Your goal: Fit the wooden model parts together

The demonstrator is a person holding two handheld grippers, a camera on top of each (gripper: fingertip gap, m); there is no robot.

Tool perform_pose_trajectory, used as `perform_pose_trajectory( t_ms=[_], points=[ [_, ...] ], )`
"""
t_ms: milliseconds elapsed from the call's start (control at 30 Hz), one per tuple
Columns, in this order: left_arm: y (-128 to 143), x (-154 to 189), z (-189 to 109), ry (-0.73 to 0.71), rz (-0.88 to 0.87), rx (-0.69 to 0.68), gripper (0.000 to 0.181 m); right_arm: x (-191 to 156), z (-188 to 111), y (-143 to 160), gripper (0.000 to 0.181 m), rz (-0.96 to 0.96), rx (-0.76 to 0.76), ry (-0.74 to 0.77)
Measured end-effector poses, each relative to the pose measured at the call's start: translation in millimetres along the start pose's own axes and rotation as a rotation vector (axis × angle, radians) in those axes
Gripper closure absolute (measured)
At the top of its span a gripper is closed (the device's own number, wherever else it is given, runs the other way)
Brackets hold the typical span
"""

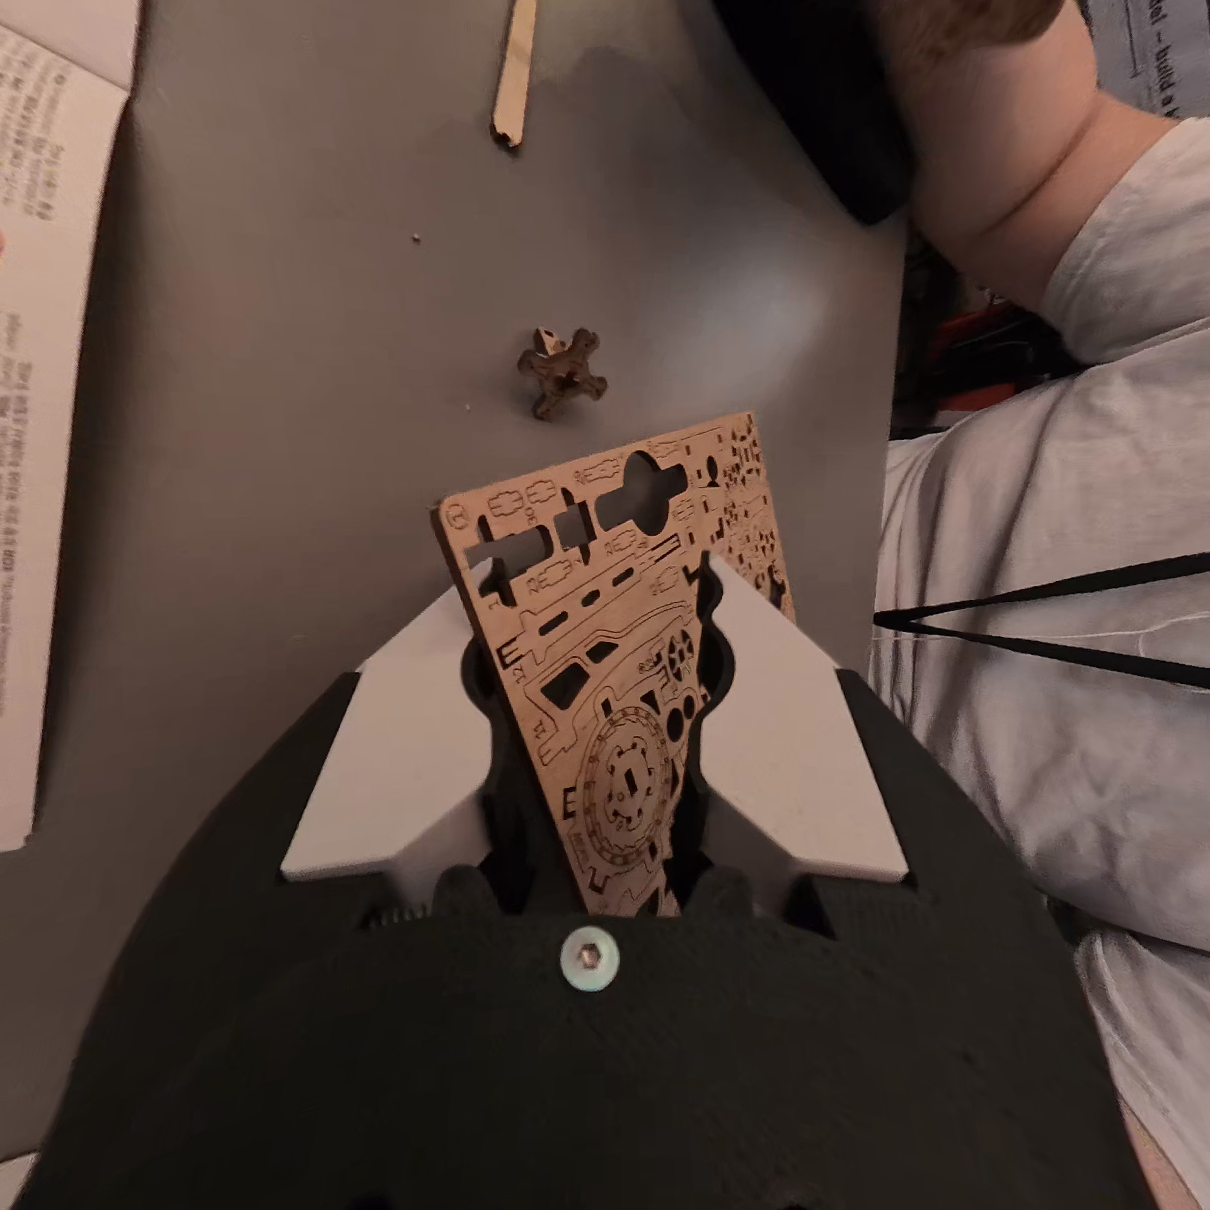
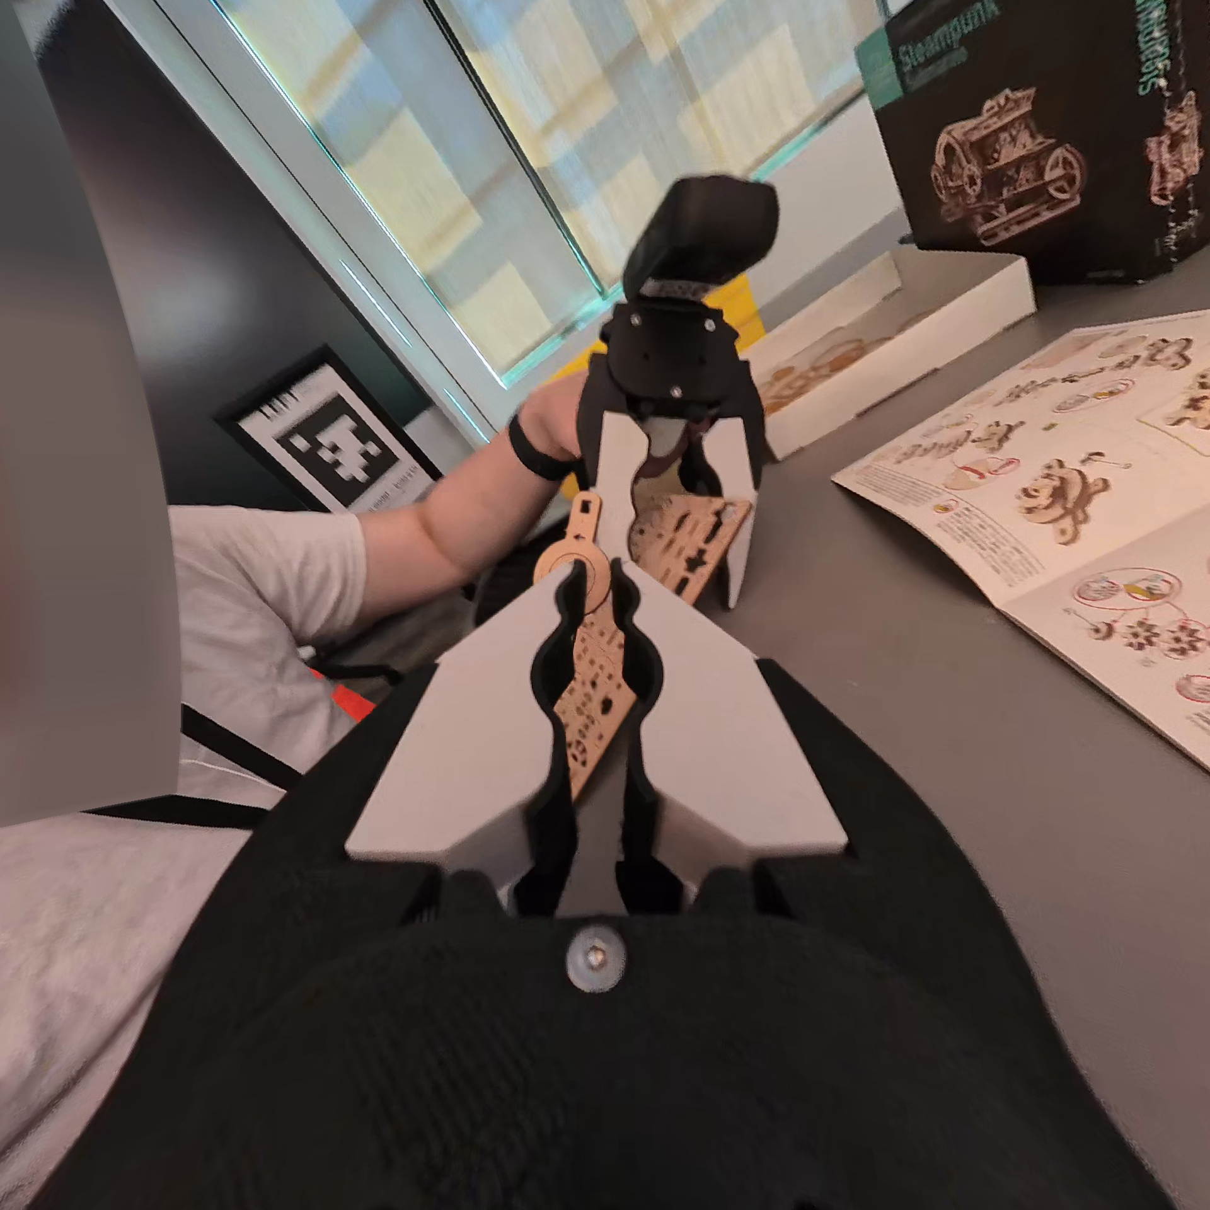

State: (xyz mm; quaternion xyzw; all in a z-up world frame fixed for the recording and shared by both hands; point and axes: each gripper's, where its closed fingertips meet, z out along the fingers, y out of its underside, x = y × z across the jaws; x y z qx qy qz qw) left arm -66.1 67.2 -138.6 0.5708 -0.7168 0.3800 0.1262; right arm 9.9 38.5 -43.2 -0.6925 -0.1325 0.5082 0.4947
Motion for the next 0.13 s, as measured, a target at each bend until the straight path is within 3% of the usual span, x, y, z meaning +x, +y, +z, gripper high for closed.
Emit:
perform_pose_trajectory(
  t_ms=[133],
  points=[
    [5.4,3.4,1.6,-0.019,0.058,-0.057,0.123,-17.5,-2.4,-15.0,0.176,0.139,0.116,-0.187]
  ],
)
